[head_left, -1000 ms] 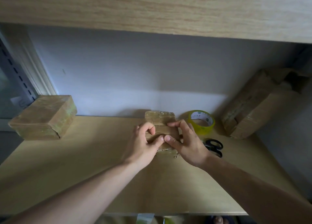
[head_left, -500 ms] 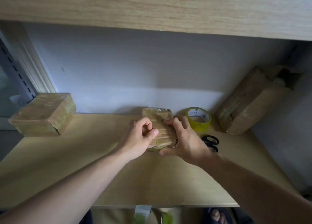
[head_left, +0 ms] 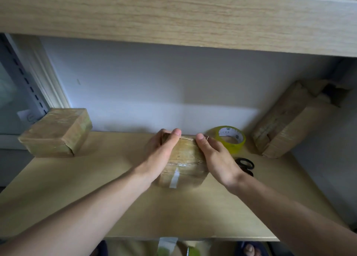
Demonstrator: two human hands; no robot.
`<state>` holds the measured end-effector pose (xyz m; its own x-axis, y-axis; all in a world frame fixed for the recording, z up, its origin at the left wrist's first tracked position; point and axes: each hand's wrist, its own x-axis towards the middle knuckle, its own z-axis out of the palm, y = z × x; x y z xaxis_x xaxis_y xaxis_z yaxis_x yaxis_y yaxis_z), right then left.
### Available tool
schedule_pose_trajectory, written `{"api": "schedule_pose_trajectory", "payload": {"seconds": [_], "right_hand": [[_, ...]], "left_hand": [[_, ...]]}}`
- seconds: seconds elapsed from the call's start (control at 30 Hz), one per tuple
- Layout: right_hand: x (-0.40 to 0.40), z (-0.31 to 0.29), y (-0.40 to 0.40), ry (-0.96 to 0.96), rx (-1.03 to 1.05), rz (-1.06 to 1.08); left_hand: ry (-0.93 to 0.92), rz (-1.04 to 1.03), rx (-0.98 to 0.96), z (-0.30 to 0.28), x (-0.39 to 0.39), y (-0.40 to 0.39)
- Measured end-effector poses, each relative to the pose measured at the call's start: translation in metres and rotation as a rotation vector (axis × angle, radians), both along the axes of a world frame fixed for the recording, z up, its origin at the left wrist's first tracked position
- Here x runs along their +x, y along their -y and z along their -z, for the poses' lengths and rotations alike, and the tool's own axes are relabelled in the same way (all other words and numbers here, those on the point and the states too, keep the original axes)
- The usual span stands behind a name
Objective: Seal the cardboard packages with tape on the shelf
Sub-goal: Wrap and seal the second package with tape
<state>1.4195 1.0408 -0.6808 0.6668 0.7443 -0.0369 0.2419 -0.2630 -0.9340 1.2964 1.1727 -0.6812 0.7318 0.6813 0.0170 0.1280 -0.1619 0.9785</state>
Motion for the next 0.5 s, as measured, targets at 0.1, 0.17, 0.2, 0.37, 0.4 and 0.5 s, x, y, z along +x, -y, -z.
{"api": "schedule_pose_trajectory", "payload": {"seconds": [0.1, 0.17, 0.2, 0.37, 0.4, 0.5], "right_hand": [[-0.009, 0.001, -0.007, -0.375, 0.136, -0.046], [-0.003, 0.002, -0.005, -0.482, 0.192, -0.109], [-0.001, 0.003, -0.003, -0.498, 0.197, -0.139], [0.003, 0.005, -0.001, -0.419, 0.138, -0.212], [0.000, 0.002, -0.002, -0.452, 0.138, -0.194], [-0.005, -0.004, -0.006, -0.485, 0.166, -0.100]], "left_hand": [[0.023, 0.029, -0.389, 0.009, 0.007, 0.002], [0.044, 0.038, -0.366, 0.009, 0.006, 0.002], [0.052, 0.035, -0.360, 0.008, 0.006, 0.002], [0.056, -0.001, -0.315, 0.011, 0.008, 0.000], [0.059, -0.026, -0.308, 0.010, 0.009, 0.002], [0.106, -0.117, -0.340, 0.011, 0.015, 0.007]]}}
